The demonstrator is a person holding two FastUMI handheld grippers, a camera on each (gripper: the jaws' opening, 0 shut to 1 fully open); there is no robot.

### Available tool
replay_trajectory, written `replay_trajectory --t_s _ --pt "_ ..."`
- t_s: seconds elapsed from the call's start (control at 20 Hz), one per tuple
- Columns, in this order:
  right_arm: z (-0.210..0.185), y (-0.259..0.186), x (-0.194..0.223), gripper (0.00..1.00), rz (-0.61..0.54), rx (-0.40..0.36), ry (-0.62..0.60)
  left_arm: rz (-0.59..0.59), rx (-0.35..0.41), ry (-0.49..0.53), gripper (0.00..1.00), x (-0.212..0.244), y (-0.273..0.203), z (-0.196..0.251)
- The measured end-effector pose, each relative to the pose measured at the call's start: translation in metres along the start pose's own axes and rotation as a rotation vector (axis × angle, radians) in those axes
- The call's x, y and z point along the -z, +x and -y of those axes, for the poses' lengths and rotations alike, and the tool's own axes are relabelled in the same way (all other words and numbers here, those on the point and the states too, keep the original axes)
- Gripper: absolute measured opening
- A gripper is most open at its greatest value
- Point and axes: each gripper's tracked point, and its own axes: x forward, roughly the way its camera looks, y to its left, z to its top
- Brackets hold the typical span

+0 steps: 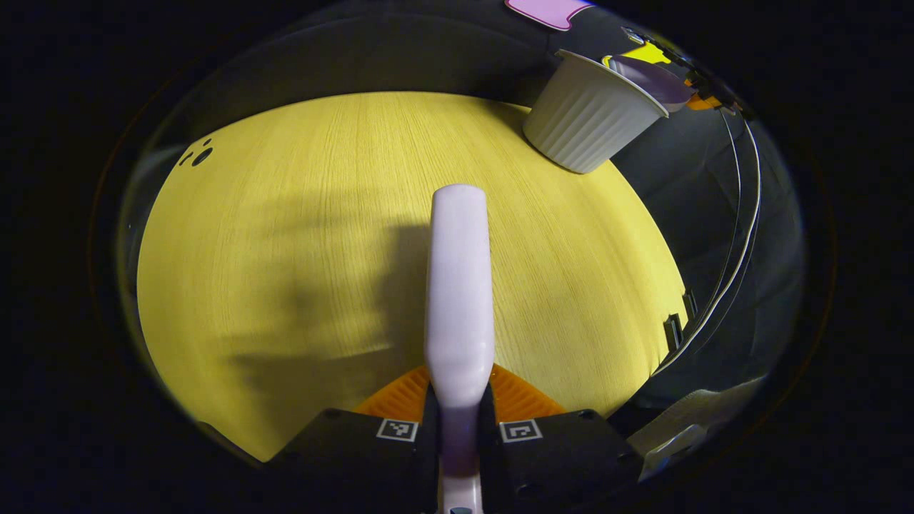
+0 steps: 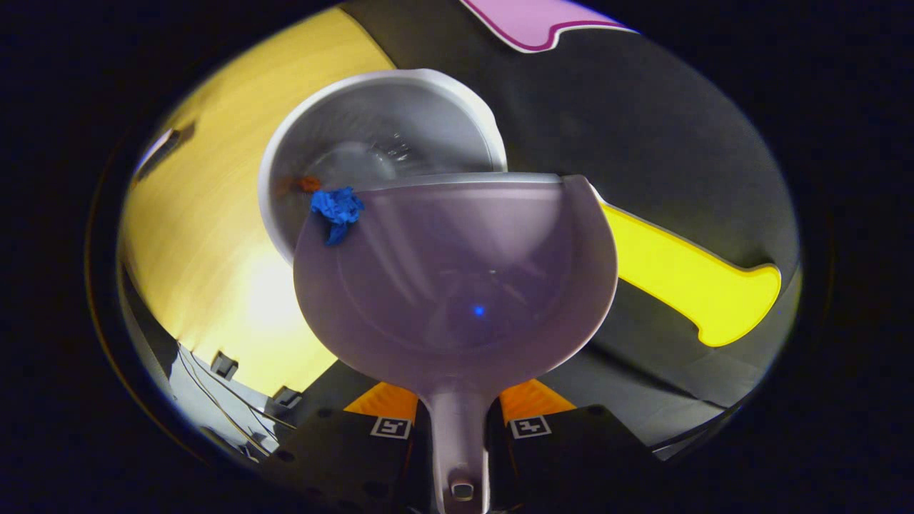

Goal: Pick up the small broom and dustpan from the desktop, sweep the trash into the dustpan with the broom, and then empty the trash into the garbage bin.

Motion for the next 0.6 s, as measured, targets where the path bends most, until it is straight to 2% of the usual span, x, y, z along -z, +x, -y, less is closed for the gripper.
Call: replay_trajectory --t_s 0.2,0.25,0.3,0.4,0.6 --pt "0.000 -0.001 0.003 0.35 0.005 0.003 -0.003 0.000 0.000 -0.001 0.27 -0.001 0.000 0.001" --pt "0.000 0.000 0.002 0.31 0.003 -0.003 -0.010 -0.002 0.000 0.000 0.27 0.000 -0.001 0.001" --pt "0.001 0.000 0.001 0.35 0.005 0.001 -0.004 -0.002 -0.003 0.003 0.27 -0.002 -0.001 0.000" --pt "-0.001 -0.001 0.003 0.35 0.013 -0.004 0.009 0.003 -0.006 0.006 0.27 -0.002 -0.001 0.001" --pt "-0.010 -0.006 0.005 0.35 0.058 -0.079 0.123 0.009 -0.029 0.004 0.27 -0.003 -0.002 0.001"
